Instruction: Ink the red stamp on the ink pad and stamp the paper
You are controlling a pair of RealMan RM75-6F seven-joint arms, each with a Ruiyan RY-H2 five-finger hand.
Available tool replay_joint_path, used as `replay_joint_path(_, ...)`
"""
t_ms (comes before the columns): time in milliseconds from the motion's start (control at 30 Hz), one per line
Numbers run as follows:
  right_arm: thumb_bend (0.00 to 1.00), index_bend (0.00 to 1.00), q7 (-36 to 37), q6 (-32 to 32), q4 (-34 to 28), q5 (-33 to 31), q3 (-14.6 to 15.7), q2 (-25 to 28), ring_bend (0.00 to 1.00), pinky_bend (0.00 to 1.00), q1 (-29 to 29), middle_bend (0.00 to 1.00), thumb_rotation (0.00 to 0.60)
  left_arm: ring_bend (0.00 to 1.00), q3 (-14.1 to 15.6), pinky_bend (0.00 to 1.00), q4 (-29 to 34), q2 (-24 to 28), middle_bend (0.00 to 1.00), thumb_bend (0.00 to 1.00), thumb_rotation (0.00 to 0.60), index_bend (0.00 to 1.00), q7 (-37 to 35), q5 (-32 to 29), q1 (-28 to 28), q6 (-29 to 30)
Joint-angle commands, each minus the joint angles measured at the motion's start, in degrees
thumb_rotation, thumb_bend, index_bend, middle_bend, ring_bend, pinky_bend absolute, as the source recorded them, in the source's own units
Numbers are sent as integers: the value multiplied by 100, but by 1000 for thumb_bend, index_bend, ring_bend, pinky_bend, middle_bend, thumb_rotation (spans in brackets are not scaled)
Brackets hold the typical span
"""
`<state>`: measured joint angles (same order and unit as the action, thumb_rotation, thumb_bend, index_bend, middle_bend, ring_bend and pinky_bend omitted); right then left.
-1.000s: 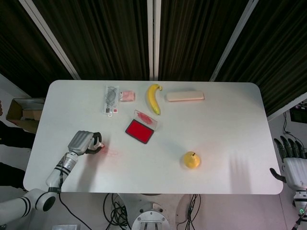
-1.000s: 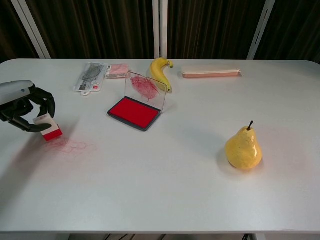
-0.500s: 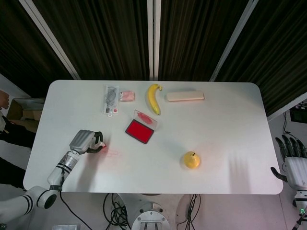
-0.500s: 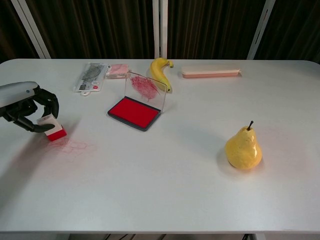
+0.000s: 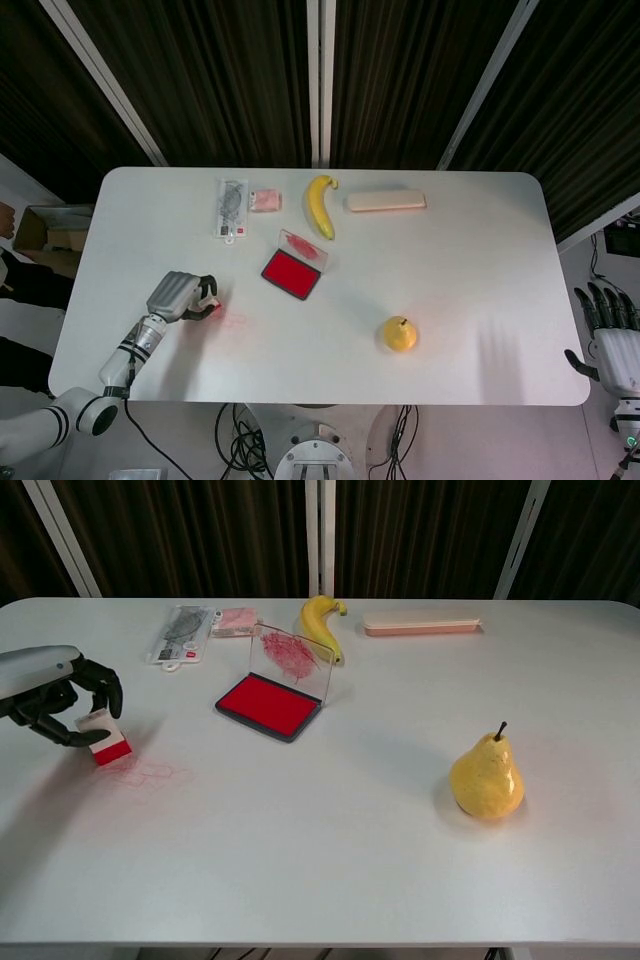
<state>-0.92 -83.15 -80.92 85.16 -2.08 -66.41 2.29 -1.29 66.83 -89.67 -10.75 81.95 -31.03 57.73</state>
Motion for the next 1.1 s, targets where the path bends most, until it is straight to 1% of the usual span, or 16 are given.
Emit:
replay_joint_path(33,107,0,2,8,3,-4,-1,-1,0,0,3,0,600,928,3,1000,-3,10,560,364,600,443,-7,12,-10,-19)
replay_joint_path(133,107,0,0,17,5,-1,1,-3,0,0,10,0,600,928,17,1000,-7,23,548,361,600,439,-26,18,-25,-80)
replay_joint_path(567,107,0,-8,14,0,-5,-7,3,0,0,18,0,600,925,29,1000,121,111,522,352,600,390,-1,127,-30,-7)
replay_joint_path(667,106,0,-10,5,-4,-1,-7,5,0,0,16,0,600,924,43,1000,153,137,516,350,600,358,5,152,-28,1)
replay_joint_path(833,107,0,-28,2,-15,-7,-9,11,0,0,15,0,600,916,80,1000,184,180,496,324,600,300,4,211,-36,-2)
replay_joint_path(1100,107,0,-31,16,-13,-21,-6,9,0,0,14,0,600,914,98,1000,261,226,473,278,600,286,-10,242,-46,-12)
